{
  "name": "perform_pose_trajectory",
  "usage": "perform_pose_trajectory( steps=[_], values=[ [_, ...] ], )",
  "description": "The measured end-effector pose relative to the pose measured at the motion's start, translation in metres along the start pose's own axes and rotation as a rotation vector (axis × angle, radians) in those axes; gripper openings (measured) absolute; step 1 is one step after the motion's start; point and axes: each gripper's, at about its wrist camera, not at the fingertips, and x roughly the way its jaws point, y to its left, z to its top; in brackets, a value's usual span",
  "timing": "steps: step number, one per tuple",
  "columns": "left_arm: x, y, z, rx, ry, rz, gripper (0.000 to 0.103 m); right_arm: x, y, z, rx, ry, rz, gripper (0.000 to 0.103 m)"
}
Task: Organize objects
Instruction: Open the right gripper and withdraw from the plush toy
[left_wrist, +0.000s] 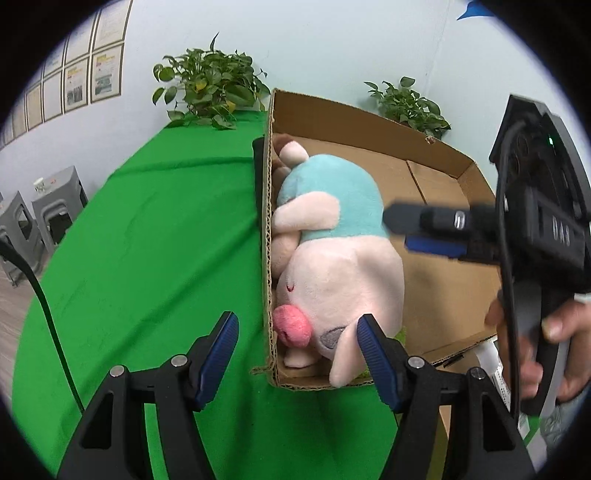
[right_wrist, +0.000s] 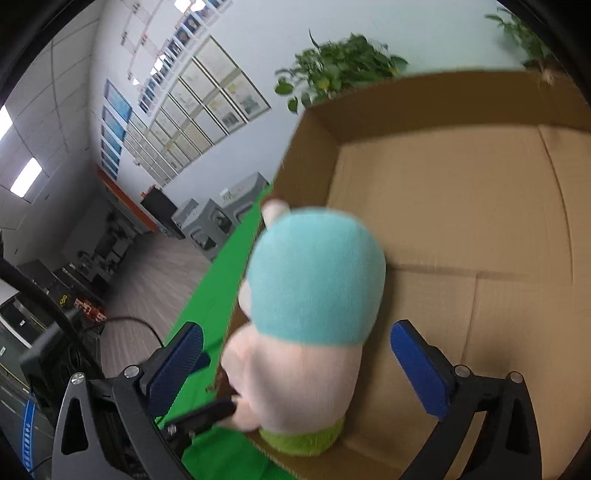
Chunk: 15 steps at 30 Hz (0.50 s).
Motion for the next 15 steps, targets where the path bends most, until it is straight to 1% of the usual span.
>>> perform_pose_trajectory(
  steps=[3,5,8,10,13,15],
  values=[
    [0.007,-0.001,-0.004,0.011,0.011,-0.017,0.066,0.013,0.004,-0.01,0.02,0.05,0.005,0.101],
    [0.01,-0.002,-0.007,0.011,0.022,-0.039,0.066,0.029,0.008,-0.015,0.021,0.092,0.005,0.094],
    [0.01,-0.004,-0.013,0.009,0.034,-0.073,0.063,0.038,0.019,-0.021,-0.028,0.091,-0.054,0.083],
    [0.01,-0.008,-0.014,0.028,0.031,-0.056,0.063,0.04,0.016,-0.021,-0.012,0.088,-0.052,0.08],
    [0.011,-0.009,-0.012,0.033,0.038,-0.043,0.063,0.045,0.018,-0.02,-0.018,0.096,-0.047,0.081],
    [0.01,-0.007,-0.011,0.016,0.044,-0.053,0.063,0.049,0.022,-0.019,-0.014,0.095,-0.049,0.089]
  ],
)
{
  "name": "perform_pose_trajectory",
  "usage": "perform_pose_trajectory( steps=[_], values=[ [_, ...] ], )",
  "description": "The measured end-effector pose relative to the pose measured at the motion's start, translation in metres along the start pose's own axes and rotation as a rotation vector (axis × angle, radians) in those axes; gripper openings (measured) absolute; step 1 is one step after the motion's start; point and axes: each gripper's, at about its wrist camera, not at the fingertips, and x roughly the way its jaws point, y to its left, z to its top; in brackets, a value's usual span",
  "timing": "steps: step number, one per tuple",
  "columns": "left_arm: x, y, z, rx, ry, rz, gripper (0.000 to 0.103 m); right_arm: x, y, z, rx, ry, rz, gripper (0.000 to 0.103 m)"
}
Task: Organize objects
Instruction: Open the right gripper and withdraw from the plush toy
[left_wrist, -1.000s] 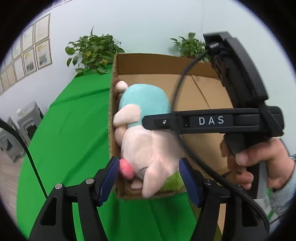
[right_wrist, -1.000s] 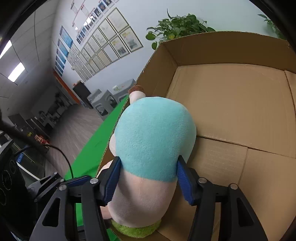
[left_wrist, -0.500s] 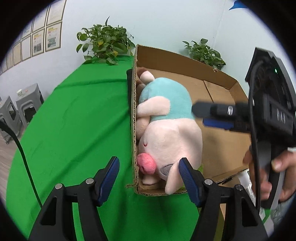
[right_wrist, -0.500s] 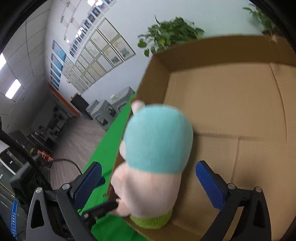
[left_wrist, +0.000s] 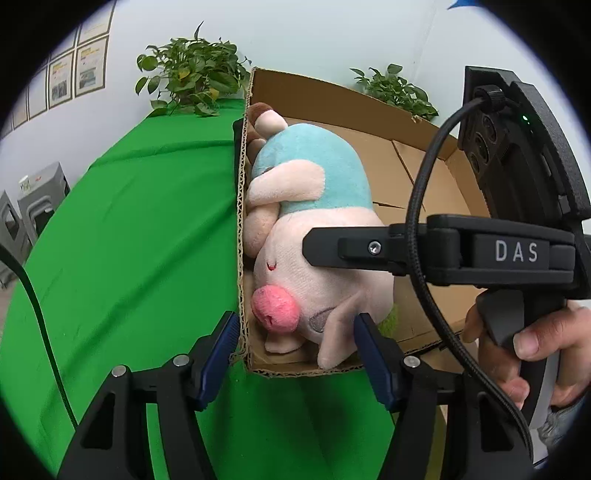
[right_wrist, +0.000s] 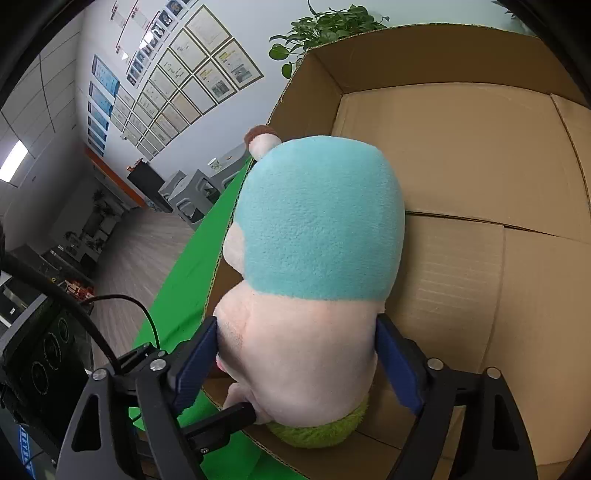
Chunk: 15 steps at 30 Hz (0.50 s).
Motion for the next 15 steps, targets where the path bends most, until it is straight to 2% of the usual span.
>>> perform_pose_trajectory(
  steps=[3,7,10,12,14,15],
  values=[
    [-0.001,-0.001,-0.001,-0.003,0.011,-0.006,0.063,0.001,0.001,0.003,0.02,-0.018,0.015,0.098],
    [-0.001,-0.004,-0.004,0.016,0.034,0.009,0.065,-0.02,0.002,-0.005,0.027,-0.069,0.032,0.102],
    [-0.007,-0.006,-0.008,0.014,0.033,0.052,0.065,-0.054,0.001,-0.015,-0.002,-0.134,-0.078,0.102],
    [-0.016,-0.01,-0.01,0.028,-0.006,0.09,0.065,-0.086,-0.003,-0.028,-0.013,-0.187,-0.173,0.102],
    [-0.03,-0.017,-0.011,0.036,-0.058,0.146,0.065,-0.121,-0.011,-0.05,0.002,-0.225,-0.225,0.103],
    [-0.04,-0.022,-0.011,0.04,-0.094,0.169,0.066,-0.137,-0.015,-0.06,0.009,-0.252,-0.296,0.103]
  ],
)
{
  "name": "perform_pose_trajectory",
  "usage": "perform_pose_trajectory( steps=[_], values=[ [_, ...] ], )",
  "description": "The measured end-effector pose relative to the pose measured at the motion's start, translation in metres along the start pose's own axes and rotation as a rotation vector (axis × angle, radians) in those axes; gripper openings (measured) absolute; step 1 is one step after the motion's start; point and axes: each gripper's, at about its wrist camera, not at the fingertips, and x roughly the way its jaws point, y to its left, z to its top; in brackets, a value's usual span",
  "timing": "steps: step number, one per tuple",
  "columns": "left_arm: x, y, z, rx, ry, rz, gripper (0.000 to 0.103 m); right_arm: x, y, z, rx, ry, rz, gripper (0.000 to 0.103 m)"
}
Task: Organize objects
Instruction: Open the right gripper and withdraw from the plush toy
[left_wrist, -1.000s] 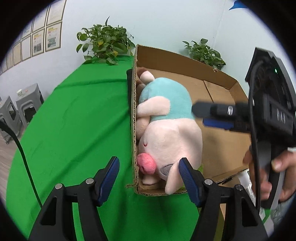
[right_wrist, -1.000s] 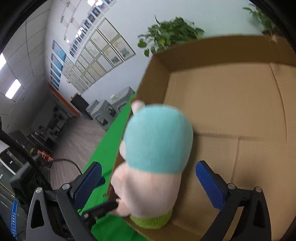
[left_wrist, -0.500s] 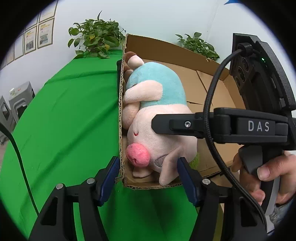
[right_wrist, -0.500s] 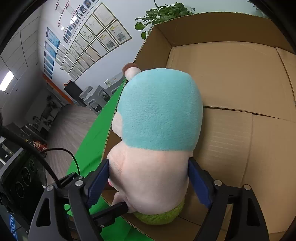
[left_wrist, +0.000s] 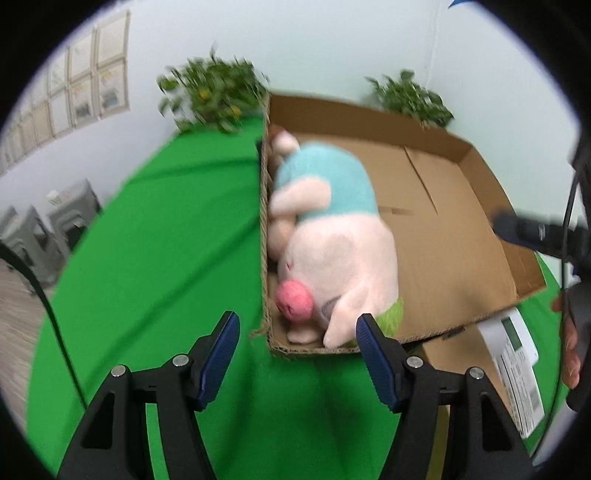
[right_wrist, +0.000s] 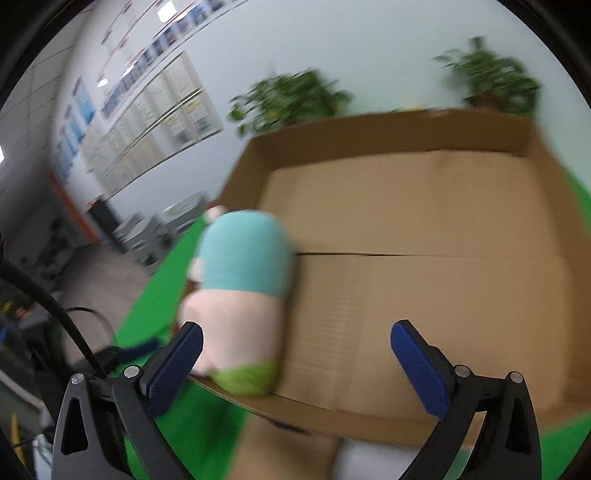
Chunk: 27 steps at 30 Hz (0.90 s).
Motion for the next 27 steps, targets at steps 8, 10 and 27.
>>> perform_pose_trajectory(
  steps=[8,10,27],
  values=[
    [-0.057,-0.045,0.003,0.011,-0.171,0.091,0.083,-0.087,-0.036,-0.054,-0.041,-0.114,-0.241,0.102],
    [-0.064,-0.055,0.0,0.016,-0.187,0.089,0.083,-0.11,-0.044,-0.07,-0.029,-0.131,-0.231,0.094],
    [-0.088,-0.104,-0.021,0.05,-0.167,0.024,0.082,-0.184,-0.044,-0.125,-0.065,-0.155,-0.162,0.103]
  ],
)
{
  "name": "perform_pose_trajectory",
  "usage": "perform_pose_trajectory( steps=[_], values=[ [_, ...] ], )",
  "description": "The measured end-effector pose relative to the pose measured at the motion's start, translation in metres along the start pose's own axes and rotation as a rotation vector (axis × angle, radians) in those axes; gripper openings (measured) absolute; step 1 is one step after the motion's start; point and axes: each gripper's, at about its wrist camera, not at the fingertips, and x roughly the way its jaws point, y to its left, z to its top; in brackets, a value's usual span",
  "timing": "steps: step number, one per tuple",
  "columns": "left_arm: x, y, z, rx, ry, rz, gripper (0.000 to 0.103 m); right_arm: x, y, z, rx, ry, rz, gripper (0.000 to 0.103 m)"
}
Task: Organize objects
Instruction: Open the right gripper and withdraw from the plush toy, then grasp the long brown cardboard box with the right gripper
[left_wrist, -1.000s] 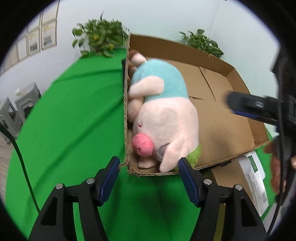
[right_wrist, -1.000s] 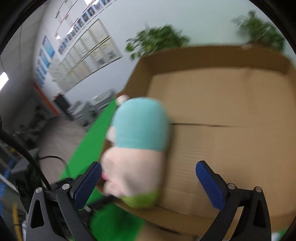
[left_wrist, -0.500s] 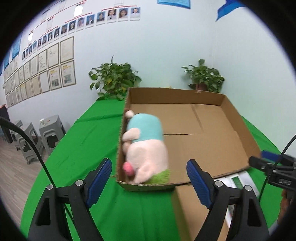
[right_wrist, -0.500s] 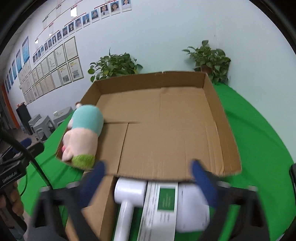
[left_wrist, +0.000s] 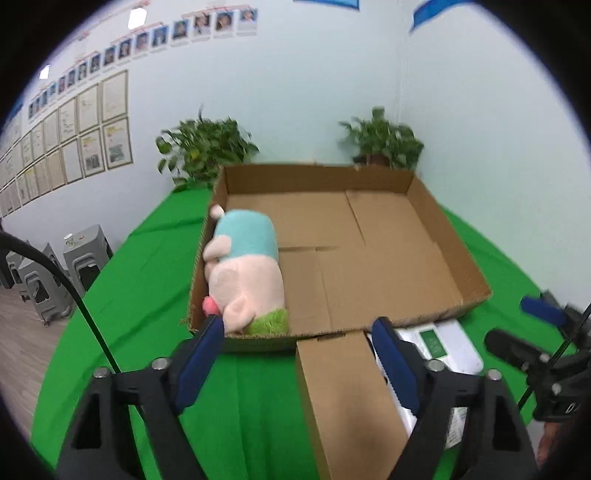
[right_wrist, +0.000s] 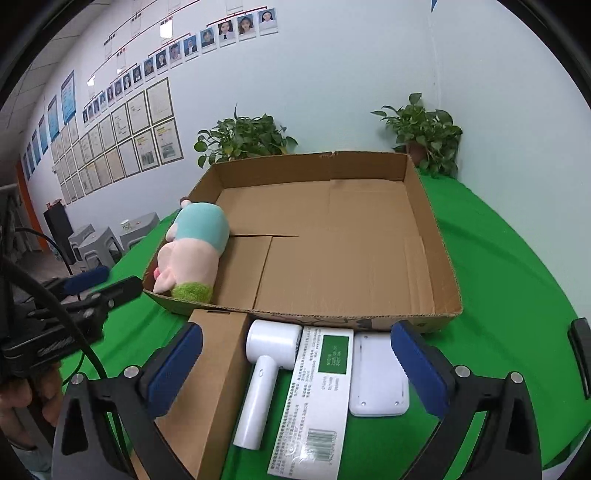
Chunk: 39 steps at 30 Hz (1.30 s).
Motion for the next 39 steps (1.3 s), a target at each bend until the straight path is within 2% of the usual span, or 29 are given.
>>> perform_pose_trajectory(
  steps=[6,10,15,18,24,31,37,39],
  values=[
    [-0.007,0.001,-0.001,0.015,0.032,0.002,0.082,-0.007,-0.002,-0.004,0.021,0.011,0.086,0.103],
    [-0.01,0.002,-0.007,0.002,0.057,-0.067,0.082,-0.014,-0.002,-0.012,0.018,0.015,0.173,0.103],
    [-0.002,0.007,-0.02,-0.046,0.145,-0.186,0.082,-0.013,0.009,-0.035,0.007,0.121,0.42,0.103],
    [0.007,0.011,-0.034,-0.079,0.205,-0.263,0.082,-0.014,0.021,-0.057,0.002,0.179,0.507,0.103],
    [0.033,0.012,-0.064,-0.136,0.346,-0.364,0.081,-0.002,0.056,-0.096,-0.029,0.309,0.502,0.103],
    [0.053,0.007,-0.086,-0.203,0.457,-0.494,0.081,0.012,0.077,-0.106,-0.051,0.372,0.44,0.103],
    [0.059,0.009,-0.094,-0.214,0.523,-0.504,0.08,0.026,0.091,-0.112,-0.106,0.387,0.372,0.103],
    [0.062,0.012,-0.097,-0.224,0.545,-0.508,0.077,0.03,0.093,-0.113,-0.111,0.388,0.349,0.103]
  ],
)
